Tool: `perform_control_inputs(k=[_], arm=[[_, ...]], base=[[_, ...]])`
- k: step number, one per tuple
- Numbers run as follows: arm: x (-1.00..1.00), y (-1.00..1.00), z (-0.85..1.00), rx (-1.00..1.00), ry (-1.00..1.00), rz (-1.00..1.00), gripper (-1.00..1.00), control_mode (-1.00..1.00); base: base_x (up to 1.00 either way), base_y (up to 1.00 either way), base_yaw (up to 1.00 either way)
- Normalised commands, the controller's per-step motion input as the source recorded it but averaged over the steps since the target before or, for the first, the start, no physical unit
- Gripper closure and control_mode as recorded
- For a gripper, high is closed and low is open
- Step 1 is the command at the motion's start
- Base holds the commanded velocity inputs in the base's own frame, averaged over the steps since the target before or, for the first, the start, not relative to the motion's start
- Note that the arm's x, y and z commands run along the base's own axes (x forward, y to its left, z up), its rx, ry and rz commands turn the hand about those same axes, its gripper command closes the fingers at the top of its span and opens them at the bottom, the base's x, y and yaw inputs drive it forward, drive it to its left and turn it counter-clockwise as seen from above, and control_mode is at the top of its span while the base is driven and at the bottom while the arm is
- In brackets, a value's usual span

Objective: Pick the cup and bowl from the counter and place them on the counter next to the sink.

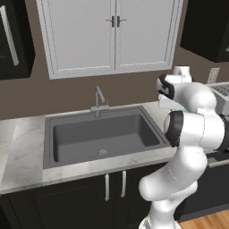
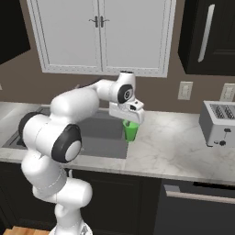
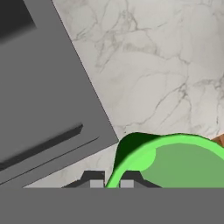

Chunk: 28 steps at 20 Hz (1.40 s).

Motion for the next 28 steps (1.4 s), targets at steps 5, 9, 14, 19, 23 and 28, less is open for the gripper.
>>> perform_control_inputs(k=[5, 9, 14, 19, 23, 28], arm=[[0.38, -0.21, -0.27, 0.00, -0.05, 0.00, 1.00, -1.00], [0.34, -0.12, -0.06, 0.00, -0.01, -0.01, 1.00, -1.00], [0.47, -0.07, -0.26, 0.00, 0.00, -0.03, 1.00, -1.00], [0.28, 0.00, -0.43, 0.00, 0.00, -0.05, 1.00, -1.00], [0.06, 0.00, -0.44, 0.00, 0.00, -0.04, 1.00, -1.00], [0.02, 0.00, -0.40, 0.00, 0.00, -0.02, 1.00, -1.00]], base=[[0.00, 0.00, 0.00], [0.00, 0.00, 0.00], [0.00, 0.00, 0.00], [0.00, 0.00, 0.00], [0.00, 0.00, 0.00], [0.00, 0.00, 0.00]])
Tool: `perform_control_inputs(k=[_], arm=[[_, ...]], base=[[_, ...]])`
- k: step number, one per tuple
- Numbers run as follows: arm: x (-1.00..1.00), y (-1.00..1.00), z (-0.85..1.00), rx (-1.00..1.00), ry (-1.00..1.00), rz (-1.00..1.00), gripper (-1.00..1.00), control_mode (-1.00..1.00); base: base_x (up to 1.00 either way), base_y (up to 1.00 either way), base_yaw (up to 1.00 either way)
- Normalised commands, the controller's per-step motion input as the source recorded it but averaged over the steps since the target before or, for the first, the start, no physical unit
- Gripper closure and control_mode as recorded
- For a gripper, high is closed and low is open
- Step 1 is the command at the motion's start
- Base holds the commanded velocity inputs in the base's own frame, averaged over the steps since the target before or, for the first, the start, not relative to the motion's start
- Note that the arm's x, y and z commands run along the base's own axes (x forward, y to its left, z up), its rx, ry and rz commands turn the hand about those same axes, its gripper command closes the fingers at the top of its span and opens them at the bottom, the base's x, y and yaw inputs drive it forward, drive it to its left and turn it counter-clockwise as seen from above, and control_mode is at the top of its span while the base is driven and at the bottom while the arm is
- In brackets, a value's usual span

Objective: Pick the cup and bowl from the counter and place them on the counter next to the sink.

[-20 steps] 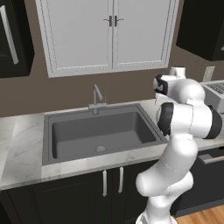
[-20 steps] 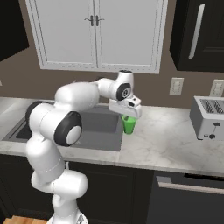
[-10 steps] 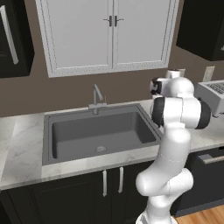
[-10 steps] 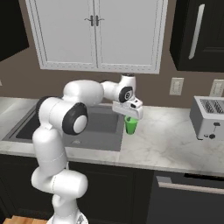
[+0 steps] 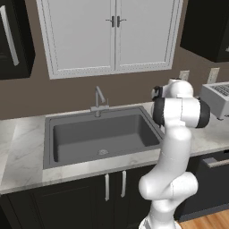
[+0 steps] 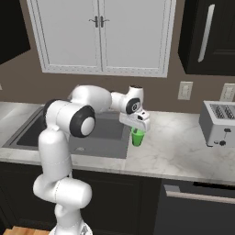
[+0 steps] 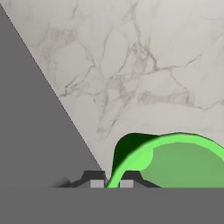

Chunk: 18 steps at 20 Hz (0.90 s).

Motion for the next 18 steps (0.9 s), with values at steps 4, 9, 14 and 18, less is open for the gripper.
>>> perform_control_inputs(k=[4, 9, 14, 18], arm=[[0.00, 0.00, -0.33, 0.00, 0.00, -0.03, 1.00, -1.00], [0.00, 0.00, -0.24, 0.00, 0.00, -0.02, 1.00, -1.00], [0.00, 0.00, -0.10, 0.00, -0.02, -0.02, 1.00, -1.00], [0.00, 0.00, 0.00, 0.00, 0.00, 0.00, 1.00, -1.00]], base=[[0.00, 0.00, 0.00], [0.00, 0.00, 0.00], [0.00, 0.00, 0.00], [0.00, 0.00, 0.00]])
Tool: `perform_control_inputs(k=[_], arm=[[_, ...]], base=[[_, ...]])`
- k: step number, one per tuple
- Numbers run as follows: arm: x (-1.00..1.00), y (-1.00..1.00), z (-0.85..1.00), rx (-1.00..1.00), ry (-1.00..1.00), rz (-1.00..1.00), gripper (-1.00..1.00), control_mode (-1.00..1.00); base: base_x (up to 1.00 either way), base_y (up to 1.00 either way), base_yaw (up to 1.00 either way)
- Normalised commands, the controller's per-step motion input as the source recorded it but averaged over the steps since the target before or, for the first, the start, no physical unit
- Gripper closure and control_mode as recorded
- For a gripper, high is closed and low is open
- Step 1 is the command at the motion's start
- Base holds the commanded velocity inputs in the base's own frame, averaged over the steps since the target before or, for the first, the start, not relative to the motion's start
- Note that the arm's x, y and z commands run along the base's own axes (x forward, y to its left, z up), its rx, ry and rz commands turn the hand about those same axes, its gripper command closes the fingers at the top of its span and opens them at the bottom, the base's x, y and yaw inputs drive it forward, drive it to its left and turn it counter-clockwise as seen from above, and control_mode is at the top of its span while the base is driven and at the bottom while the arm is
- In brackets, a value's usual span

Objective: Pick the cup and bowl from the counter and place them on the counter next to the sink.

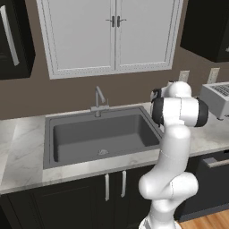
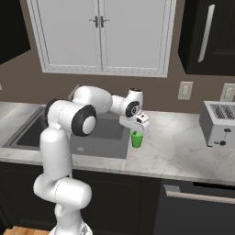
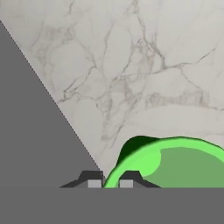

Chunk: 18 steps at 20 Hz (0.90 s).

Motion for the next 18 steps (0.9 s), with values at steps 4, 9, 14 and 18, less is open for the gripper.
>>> perform_control_inputs(k=[4, 9, 14, 18], arm=[[-0.01, 0.00, 0.01, 0.00, 0.00, 0.00, -1.00, -1.00], [-0.14, 0.00, 0.14, 0.00, 0.00, -0.01, -1.00, -1.00], [-0.24, 0.00, 0.32, -0.02, 0.00, -0.01, -1.00, -1.00], [-0.22, 0.00, 0.65, 0.00, -0.01, 0.00, -1.00, -1.00]], base=[[0.00, 0.00, 0.00], [0.00, 0.00, 0.00], [0.00, 0.00, 0.00], [0.00, 0.00, 0.00]])
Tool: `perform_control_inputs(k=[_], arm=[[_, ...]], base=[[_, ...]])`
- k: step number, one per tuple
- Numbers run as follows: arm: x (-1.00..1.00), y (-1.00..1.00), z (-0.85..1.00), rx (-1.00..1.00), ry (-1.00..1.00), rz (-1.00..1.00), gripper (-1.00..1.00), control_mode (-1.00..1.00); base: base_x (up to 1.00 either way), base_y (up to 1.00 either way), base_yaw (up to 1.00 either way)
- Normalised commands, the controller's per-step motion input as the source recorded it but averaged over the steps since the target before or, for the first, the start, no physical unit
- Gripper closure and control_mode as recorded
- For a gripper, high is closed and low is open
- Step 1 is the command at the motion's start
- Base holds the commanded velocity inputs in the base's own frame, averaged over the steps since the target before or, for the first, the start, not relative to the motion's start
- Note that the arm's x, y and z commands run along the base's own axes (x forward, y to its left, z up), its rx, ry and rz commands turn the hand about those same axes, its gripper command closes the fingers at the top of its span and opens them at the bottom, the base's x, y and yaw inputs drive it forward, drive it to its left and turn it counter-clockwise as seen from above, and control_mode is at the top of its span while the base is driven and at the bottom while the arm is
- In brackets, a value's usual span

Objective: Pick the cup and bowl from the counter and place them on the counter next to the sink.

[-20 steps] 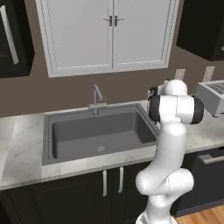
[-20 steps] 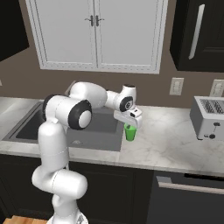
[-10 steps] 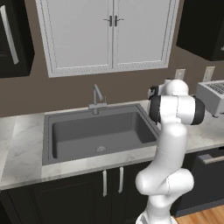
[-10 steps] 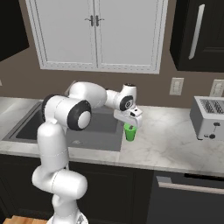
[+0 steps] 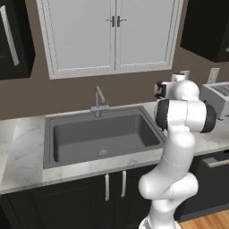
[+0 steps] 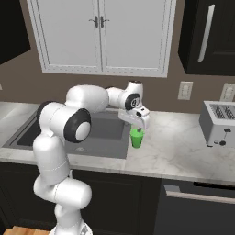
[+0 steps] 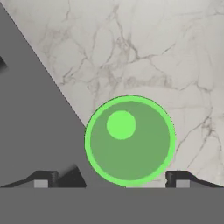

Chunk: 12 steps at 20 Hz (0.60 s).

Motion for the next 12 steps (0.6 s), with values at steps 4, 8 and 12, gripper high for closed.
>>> perform_control_inputs(k=[4, 8, 12], arm=[[-0.24, 0.08, 0.51, 0.00, -0.02, 0.00, -1.00, -1.00], [-0.43, 0.13, 0.49, 0.00, -0.01, 0.00, -1.00, -1.00], [-0.70, 0.09, 0.53, 0.00, 0.00, 0.00, -1.00, -1.00]], base=[[0.00, 0.00, 0.00], [0.00, 0.00, 0.00], [0.00, 0.00, 0.00]])
